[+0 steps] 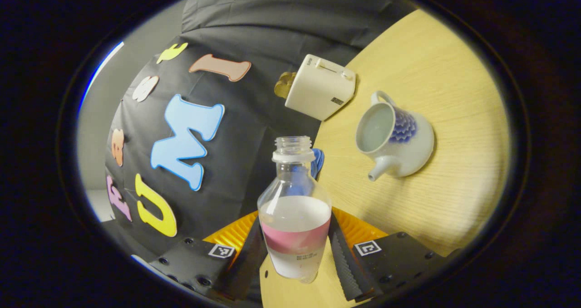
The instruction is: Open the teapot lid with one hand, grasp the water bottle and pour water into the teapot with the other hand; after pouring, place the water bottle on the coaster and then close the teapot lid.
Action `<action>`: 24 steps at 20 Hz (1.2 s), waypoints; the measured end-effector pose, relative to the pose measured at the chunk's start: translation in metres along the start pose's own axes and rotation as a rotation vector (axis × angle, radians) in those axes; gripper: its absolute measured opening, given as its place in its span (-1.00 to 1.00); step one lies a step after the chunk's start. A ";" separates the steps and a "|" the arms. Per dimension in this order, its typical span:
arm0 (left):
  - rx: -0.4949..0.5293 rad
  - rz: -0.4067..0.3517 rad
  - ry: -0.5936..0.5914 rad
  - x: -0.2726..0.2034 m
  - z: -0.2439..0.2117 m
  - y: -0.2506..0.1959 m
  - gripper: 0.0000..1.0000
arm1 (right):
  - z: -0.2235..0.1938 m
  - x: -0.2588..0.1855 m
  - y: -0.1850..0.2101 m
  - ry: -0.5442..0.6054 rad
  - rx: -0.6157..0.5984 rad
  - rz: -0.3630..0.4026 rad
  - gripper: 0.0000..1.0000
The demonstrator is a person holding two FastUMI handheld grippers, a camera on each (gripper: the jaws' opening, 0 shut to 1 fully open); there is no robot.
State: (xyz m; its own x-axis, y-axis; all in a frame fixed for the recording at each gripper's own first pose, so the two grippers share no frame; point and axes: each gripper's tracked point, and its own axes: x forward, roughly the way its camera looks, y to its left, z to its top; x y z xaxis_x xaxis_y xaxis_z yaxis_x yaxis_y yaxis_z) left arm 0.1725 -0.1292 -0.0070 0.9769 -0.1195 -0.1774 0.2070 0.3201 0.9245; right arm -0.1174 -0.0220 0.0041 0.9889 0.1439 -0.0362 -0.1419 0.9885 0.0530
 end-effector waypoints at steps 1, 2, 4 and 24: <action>0.031 -0.010 0.006 0.001 0.001 -0.005 0.75 | 0.001 0.000 -0.001 -0.004 0.002 -0.003 -0.91; 0.054 -0.017 0.009 0.003 0.003 -0.008 0.75 | 0.001 -0.001 -0.002 -0.005 0.004 -0.006 -0.91; 0.100 -0.027 0.010 0.002 0.006 -0.009 0.75 | 0.000 -0.001 -0.004 -0.004 0.007 -0.010 -0.91; 0.589 -0.091 0.074 0.012 0.016 -0.006 0.75 | 0.001 0.001 -0.013 -0.010 0.027 -0.006 -0.91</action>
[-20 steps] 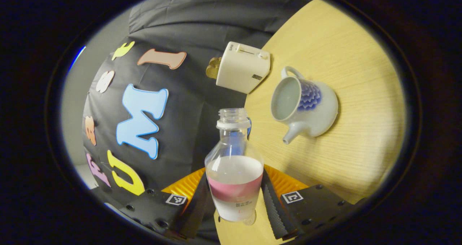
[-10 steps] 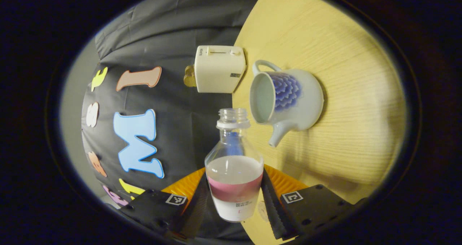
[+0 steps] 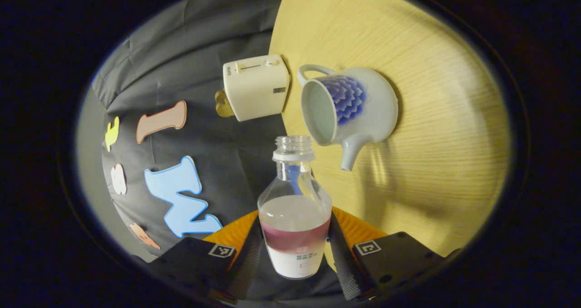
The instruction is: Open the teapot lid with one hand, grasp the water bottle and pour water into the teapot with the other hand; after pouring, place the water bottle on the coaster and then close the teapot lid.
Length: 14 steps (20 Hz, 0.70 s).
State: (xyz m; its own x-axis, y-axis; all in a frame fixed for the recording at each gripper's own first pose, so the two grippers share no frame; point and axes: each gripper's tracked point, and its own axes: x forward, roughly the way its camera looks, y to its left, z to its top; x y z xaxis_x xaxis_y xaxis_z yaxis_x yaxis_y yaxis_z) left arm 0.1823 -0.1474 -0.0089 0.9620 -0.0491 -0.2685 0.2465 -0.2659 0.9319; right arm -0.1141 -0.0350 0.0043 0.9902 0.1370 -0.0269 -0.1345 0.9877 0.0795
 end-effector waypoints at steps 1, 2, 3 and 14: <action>0.014 0.001 0.001 -0.001 -0.001 0.001 0.75 | 0.001 0.000 -0.002 -0.003 -0.002 -0.004 -0.91; 0.031 0.005 0.002 -0.001 0.000 0.004 0.75 | -0.001 0.001 -0.003 -0.002 -0.003 -0.005 -0.91; 0.050 0.010 0.003 0.000 0.001 0.007 0.75 | -0.001 0.001 -0.003 0.001 0.000 -0.005 -0.91; 0.212 0.023 0.031 -0.006 0.000 0.020 0.75 | -0.005 0.001 -0.010 0.010 0.003 -0.017 -0.91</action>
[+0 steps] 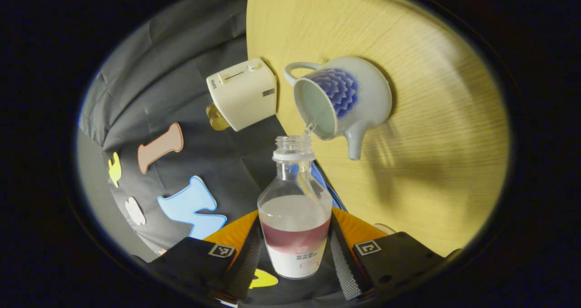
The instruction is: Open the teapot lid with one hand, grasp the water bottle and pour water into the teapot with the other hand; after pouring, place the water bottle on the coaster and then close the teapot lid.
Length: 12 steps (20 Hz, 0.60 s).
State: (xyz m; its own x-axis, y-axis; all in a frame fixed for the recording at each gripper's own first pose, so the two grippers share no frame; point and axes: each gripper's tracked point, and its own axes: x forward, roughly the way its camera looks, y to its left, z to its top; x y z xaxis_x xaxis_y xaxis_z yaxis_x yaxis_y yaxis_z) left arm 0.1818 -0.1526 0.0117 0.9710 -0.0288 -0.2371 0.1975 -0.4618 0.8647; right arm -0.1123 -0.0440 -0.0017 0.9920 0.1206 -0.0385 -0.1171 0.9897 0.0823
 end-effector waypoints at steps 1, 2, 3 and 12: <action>0.007 0.007 0.000 -0.001 0.001 0.001 0.75 | 0.000 0.000 -0.001 0.001 0.001 -0.001 -0.91; 0.024 0.013 0.001 -0.001 0.002 0.004 0.75 | -0.001 0.000 -0.001 0.001 0.001 -0.001 -0.91; 0.033 0.016 0.000 -0.001 0.002 0.007 0.73 | -0.001 0.000 -0.001 0.002 0.000 -0.002 -0.91; 0.105 0.011 0.024 -0.002 -0.003 0.012 0.75 | -0.002 0.002 -0.001 0.009 -0.007 -0.004 -0.91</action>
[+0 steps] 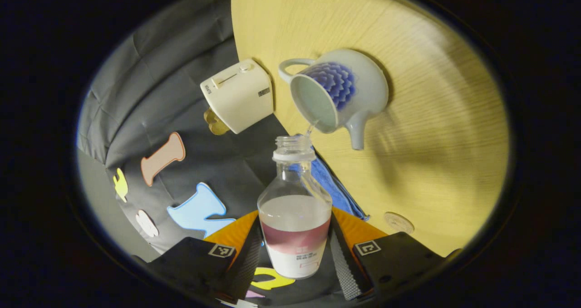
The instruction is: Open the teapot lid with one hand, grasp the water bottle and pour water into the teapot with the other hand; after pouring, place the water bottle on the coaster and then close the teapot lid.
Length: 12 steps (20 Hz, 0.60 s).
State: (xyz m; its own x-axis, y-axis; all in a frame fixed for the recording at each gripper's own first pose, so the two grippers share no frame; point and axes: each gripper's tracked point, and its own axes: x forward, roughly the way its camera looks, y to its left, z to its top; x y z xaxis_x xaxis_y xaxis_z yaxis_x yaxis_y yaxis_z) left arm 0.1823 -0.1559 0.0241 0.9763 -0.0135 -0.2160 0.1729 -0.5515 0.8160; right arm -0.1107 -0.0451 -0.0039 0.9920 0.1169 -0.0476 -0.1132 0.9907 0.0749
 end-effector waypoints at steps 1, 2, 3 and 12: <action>0.010 0.002 0.005 0.000 0.000 0.000 0.75 | 0.001 0.001 0.000 0.001 0.000 -0.001 -0.91; 0.016 0.005 0.009 0.000 -0.001 0.001 0.75 | 0.000 0.001 -0.001 0.002 -0.002 -0.003 -0.91; 0.025 0.006 0.016 -0.001 -0.002 0.002 0.73 | 0.001 0.001 -0.002 0.001 -0.005 -0.007 -0.91; 0.066 0.013 0.004 -0.003 0.003 0.006 0.75 | 0.002 0.000 -0.004 -0.008 -0.014 -0.013 -0.91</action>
State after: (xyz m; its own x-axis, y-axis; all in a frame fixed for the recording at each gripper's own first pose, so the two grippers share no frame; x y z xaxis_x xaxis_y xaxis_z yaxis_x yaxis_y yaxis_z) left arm 0.1799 -0.1615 0.0284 0.9789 -0.0175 -0.2034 0.1516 -0.6049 0.7818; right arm -0.1099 -0.0491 -0.0017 0.9938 0.1033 -0.0400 -0.1007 0.9931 0.0607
